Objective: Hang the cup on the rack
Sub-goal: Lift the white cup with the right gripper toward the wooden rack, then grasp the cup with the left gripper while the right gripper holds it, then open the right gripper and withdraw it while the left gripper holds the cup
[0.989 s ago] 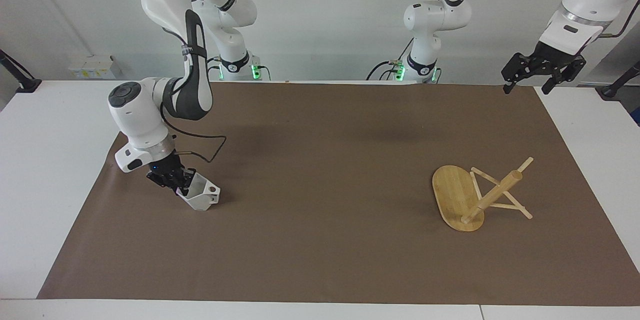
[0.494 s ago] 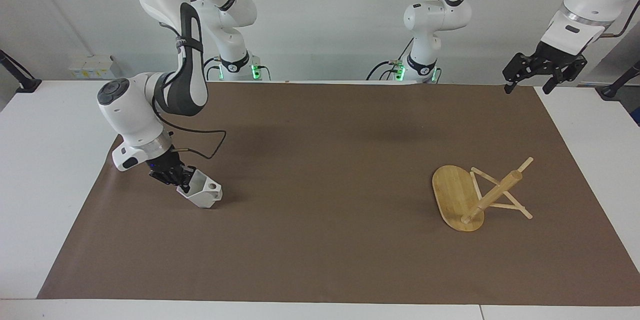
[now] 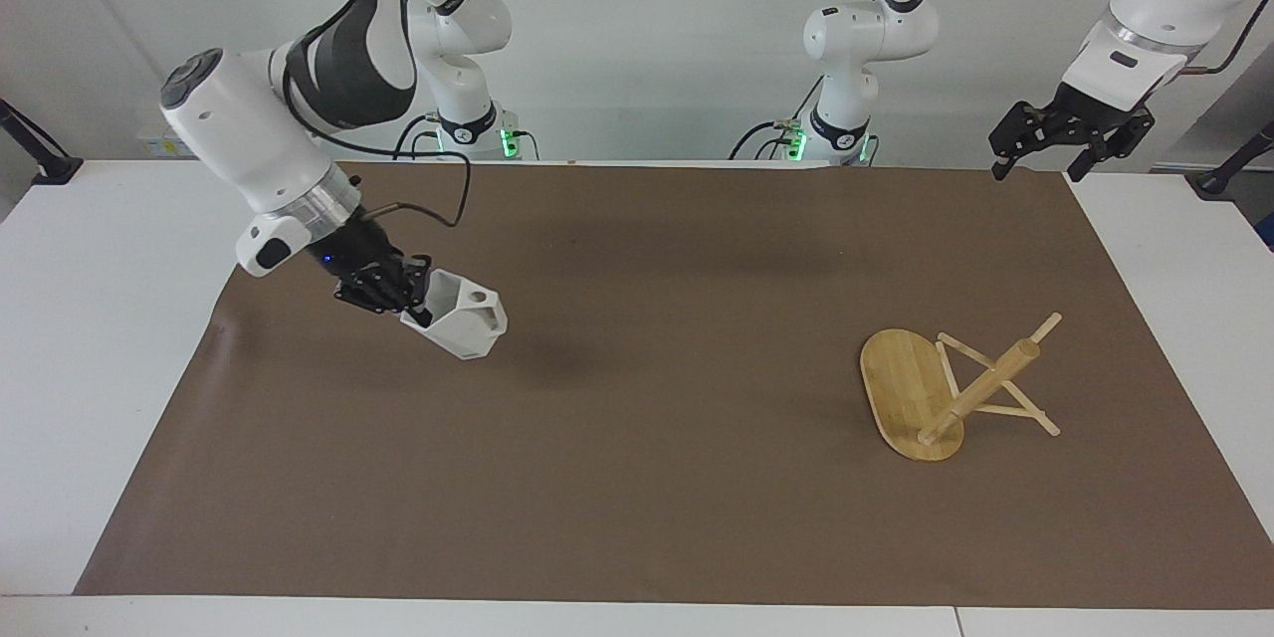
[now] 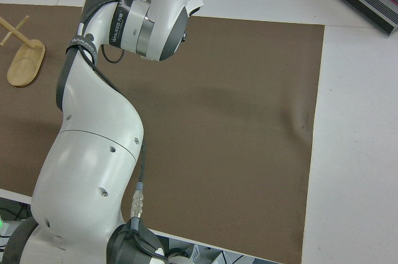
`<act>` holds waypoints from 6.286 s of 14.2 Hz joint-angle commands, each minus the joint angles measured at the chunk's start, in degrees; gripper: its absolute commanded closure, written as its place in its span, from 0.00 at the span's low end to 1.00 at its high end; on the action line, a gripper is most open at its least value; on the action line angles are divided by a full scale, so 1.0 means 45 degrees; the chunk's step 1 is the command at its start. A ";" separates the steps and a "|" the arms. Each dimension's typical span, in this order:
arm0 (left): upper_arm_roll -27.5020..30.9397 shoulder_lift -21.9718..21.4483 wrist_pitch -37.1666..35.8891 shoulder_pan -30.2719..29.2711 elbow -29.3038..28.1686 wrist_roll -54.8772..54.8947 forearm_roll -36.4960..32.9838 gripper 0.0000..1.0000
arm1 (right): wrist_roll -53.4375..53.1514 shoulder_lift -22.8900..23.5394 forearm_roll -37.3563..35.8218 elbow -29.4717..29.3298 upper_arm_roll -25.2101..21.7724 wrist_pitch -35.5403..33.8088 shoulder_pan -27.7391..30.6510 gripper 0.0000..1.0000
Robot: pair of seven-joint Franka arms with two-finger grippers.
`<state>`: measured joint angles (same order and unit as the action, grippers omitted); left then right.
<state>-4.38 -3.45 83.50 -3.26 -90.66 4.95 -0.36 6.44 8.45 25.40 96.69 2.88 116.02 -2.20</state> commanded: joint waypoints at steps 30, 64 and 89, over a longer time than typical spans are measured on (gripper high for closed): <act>0.0017 -0.1031 0.6386 0.1211 -0.4543 1.4794 0.7208 0.00 | -0.1704 0.1638 0.6583 -0.0822 0.5903 0.4803 -0.0098 1.00; -0.0217 0.0181 0.8340 0.3439 -0.4190 1.6401 1.0216 1.00 | -0.2876 0.1696 0.5275 -0.0529 0.6157 0.4608 -0.0254 1.00; -0.0061 0.0026 0.9954 0.2755 -0.4773 1.4746 0.9243 1.00 | -0.3247 0.1658 0.5235 -0.0626 0.5943 0.4511 -0.0196 0.00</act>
<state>-4.49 -2.11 122.98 9.67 -109.39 74.93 43.48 -6.60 15.95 49.90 94.36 29.68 136.66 -3.52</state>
